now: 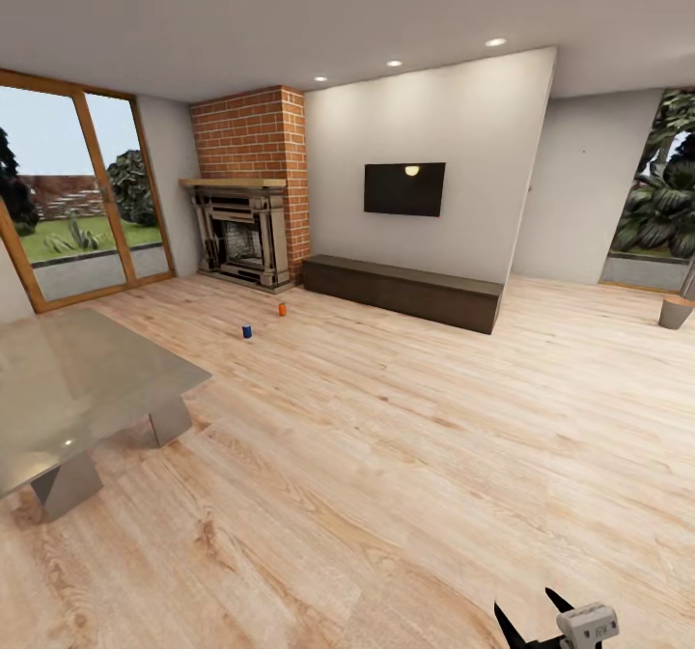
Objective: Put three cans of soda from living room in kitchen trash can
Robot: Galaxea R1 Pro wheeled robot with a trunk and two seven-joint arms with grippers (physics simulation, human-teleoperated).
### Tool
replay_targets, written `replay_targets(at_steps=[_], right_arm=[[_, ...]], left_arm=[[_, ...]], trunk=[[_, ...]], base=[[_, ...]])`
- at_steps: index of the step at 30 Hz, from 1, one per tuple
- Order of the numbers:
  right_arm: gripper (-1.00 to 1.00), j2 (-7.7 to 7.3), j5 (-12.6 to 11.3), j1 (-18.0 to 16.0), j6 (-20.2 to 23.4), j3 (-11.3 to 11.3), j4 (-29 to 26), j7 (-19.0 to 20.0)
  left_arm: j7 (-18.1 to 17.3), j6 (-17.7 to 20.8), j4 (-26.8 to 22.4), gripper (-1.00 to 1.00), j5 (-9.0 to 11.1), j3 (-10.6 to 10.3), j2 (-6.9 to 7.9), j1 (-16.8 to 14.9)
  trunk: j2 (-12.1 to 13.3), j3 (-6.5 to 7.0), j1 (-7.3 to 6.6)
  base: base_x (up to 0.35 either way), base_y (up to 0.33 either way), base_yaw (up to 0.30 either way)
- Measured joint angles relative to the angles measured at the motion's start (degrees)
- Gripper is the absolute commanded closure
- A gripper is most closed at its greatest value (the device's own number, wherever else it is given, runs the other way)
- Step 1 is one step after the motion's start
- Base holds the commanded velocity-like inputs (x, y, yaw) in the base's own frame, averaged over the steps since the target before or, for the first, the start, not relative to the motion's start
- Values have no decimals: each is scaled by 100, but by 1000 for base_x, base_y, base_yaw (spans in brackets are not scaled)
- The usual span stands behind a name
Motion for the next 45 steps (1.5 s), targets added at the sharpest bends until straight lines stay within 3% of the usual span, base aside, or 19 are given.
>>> replay_targets(at_steps=[13, 32, 45], right_arm=[[-100, 30, -56, 0, -4, -5, 23, -8], [-100, 33, -64, 0, -18, -8, 33, -6], [-100, 35, -64, 0, -27, -12, 33, 0]], left_arm=[[4, 0, 30, -100, 7, -2, 0, -1], [2, 0, 35, -100, -1, -2, 0, 2], [2, 1, 39, -100, -5, -2, 0, 1]], trunk=[[0, 2, 0], [0, 91, 0], [0, 103, 0]], base=[[113, 0, -14], [37, 0, -191], [0, 0, -29]])
